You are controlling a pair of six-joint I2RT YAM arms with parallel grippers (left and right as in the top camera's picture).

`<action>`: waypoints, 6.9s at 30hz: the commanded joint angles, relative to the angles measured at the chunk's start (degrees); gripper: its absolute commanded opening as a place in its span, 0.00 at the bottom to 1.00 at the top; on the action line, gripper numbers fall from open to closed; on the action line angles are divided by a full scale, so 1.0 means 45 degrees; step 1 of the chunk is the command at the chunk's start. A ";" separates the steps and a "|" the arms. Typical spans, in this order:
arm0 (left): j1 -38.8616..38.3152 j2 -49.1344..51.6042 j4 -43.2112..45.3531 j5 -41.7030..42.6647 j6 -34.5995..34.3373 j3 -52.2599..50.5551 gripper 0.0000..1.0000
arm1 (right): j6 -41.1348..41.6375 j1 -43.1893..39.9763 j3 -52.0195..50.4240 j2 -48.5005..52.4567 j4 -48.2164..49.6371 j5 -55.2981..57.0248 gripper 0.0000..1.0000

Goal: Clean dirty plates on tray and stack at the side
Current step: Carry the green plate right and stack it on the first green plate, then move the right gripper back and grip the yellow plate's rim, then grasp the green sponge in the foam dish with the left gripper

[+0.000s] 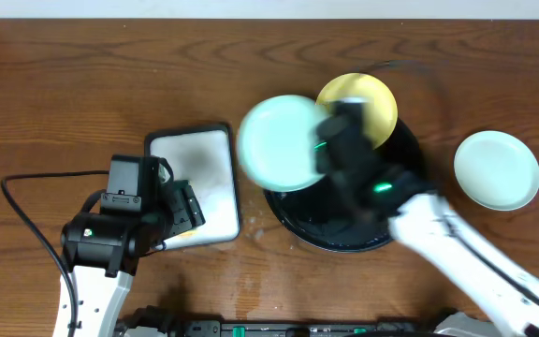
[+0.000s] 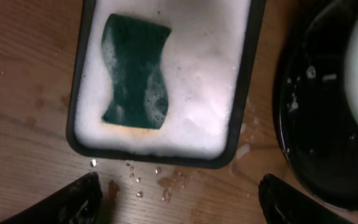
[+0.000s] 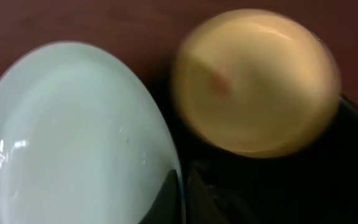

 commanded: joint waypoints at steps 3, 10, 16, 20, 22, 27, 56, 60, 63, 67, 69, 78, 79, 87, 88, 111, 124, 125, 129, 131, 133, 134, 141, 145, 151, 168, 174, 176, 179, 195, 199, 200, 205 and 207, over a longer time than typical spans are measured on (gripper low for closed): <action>0.0068 -0.0005 -0.0015 0.0019 -0.0058 0.0243 0.82 | 0.1190 -0.4085 0.0151 -0.1433 -0.2637 -0.2409 0.01; 0.0068 -0.0005 -0.0015 0.0019 -0.0058 0.0243 0.82 | 0.0078 -0.8850 -0.0189 -0.1268 -0.3793 -0.3002 0.01; 0.0068 -0.0005 -0.0015 0.0019 -0.0058 0.0243 0.82 | 0.0083 -1.1939 -0.0457 -0.0257 -0.3691 -0.2987 0.01; 0.0068 -0.0005 -0.0015 0.0019 -0.0058 0.0243 0.82 | 0.0087 -1.3386 -0.0457 0.0850 -0.3492 -0.2317 0.01; 0.0068 -0.0005 -0.0015 0.0019 -0.0058 0.0243 0.82 | 0.0087 -1.3838 -0.0457 0.1331 -0.3337 -0.2016 0.01; 0.0068 -0.0005 -0.0015 0.0019 -0.0058 0.0243 0.82 | 0.0068 -1.4503 -0.0457 0.2069 -0.2880 -0.1996 0.01; 0.0068 -0.0005 -0.0015 0.0019 -0.0058 0.0243 0.82 | -0.4881 -0.5911 -0.0447 0.2021 0.0359 -0.3191 0.54; 0.0068 -0.0005 -0.0015 0.0019 -0.0058 0.0243 0.82 | -0.4867 -0.5799 -0.0447 0.3973 0.2861 -0.2467 0.54; 0.0068 -0.0005 -0.0015 0.0019 -0.0058 0.0243 0.82 | -0.4862 -0.5926 -0.0447 0.5309 0.4371 -0.2574 0.51; 0.0068 -0.0005 -0.0015 0.0019 -0.0058 0.0243 0.82 | -0.4857 -0.5926 -0.0447 0.6334 0.5639 -0.2633 0.45; 0.0068 -0.0005 -0.0015 0.0019 -0.0058 0.0243 0.82 | -0.4843 -0.5926 -0.0447 0.6489 0.5863 -0.2803 0.28; 0.0068 -0.0005 -0.0015 0.0019 -0.0058 0.0243 0.82 | -0.2365 -0.5877 -0.0447 0.4843 0.3798 -0.3434 0.01; 0.0068 -0.0005 -0.0015 0.0019 -0.0058 0.0243 0.82 | -0.2123 -0.5863 -0.0447 0.4420 0.3317 -0.3696 0.01; 0.0068 -0.0005 -0.0015 0.0019 -0.0058 0.0243 0.82 | -0.0223 -0.5139 -0.0447 0.1739 -0.1909 -0.4517 0.01; 0.0068 -0.0005 -0.0015 0.0019 -0.0058 0.0243 0.82 | 0.0005 -0.4979 -0.0452 0.1753 -0.2477 -0.4512 0.01; 0.0068 -0.0005 -0.0015 0.0019 -0.0058 0.0243 0.82 | -0.5644 -0.5056 -0.1336 0.2191 -0.2069 -0.4444 0.46; 0.0068 -0.0005 -0.0019 0.0029 -0.0073 0.0243 0.82 | -0.5348 -0.5071 -0.1710 0.4367 -0.0641 -0.5251 0.18; 0.0068 -0.0005 -0.0024 0.0029 -0.0073 0.0238 0.82 | -0.5183 -0.5090 -0.1710 0.4498 -0.0636 -0.5173 0.17; 0.0068 0.0000 -0.0019 -0.0019 -0.0015 0.0029 0.82 | -0.5051 -0.5085 -0.1710 0.4775 -0.0602 -0.5066 0.01; 0.0068 0.0039 0.0000 -0.0175 -0.0029 -0.0214 0.82 | -0.5047 -0.5085 -0.1710 0.4770 -0.0612 -0.4891 0.01; 0.0068 0.0180 0.0005 -0.0772 -0.0248 -0.0471 0.82 | -0.4867 -0.5085 -0.1710 0.4755 -0.0695 -0.4702 0.01; 0.0068 0.0277 0.0053 -0.1302 -0.0461 -0.0627 0.82 | -0.4741 -0.5085 -0.1710 0.4755 -0.0748 -0.4673 0.01; 0.0063 0.1851 0.2516 -0.2215 -0.0588 -0.2181 0.80 | -0.4619 -0.5071 -0.1710 0.4755 -0.0787 -0.4673 0.01; 0.0068 0.3594 0.4313 -0.1996 -0.0583 -0.2812 0.75 | -0.4619 -0.5071 -0.1710 0.4755 -0.0787 -0.4677 0.01; 0.0068 0.6470 0.5741 -0.2191 -0.0593 -0.2812 0.56 | -0.4619 -0.5071 -0.1710 0.4755 -0.0797 -0.4726 0.01; 0.0068 0.6649 0.5557 0.0403 -0.0291 -0.1447 0.28 | -0.4614 -0.5071 -0.1710 0.4755 -0.0840 -0.4726 0.01; 0.0068 0.5469 0.5508 -0.1379 -0.0049 -0.1462 0.57 | -0.4614 -0.5071 -0.1710 0.4755 -0.0840 -0.4726 0.01; 0.0068 0.5586 0.5581 -0.2414 -0.0063 -0.1554 0.58 | -0.4614 -0.5071 -0.1710 0.4755 -0.0840 -0.4726 0.01; 0.0068 0.6047 0.6241 -0.3682 -0.0121 -0.1919 0.60 | -0.4609 -0.5071 -0.1710 0.4755 -0.0840 -0.4726 0.01; 0.0068 0.7694 0.8043 -0.2093 0.0393 -0.1948 0.08 | -0.4328 -0.5071 -0.1705 0.4755 -0.0884 -0.4818 0.01; 0.0068 0.6479 0.7766 -0.1341 0.0525 -0.1744 0.13 | -0.4328 -0.5071 -0.1710 0.4755 -0.0894 -0.4818 0.01; 0.0063 0.6130 0.7718 -0.1277 0.0525 -0.1744 0.23 | -0.4328 -0.5071 -0.1710 0.4755 -0.0894 -0.4818 0.01; 0.0063 0.4906 0.7082 -0.1258 0.0617 -0.1744 0.58 | -0.4328 -0.5071 -0.1710 0.4755 -0.0894 -0.4818 0.01; 0.0063 0.4838 0.6606 -0.1253 0.0612 -0.1749 0.59 | -0.4328 -0.5071 -0.1705 0.4755 -0.0894 -0.4818 0.01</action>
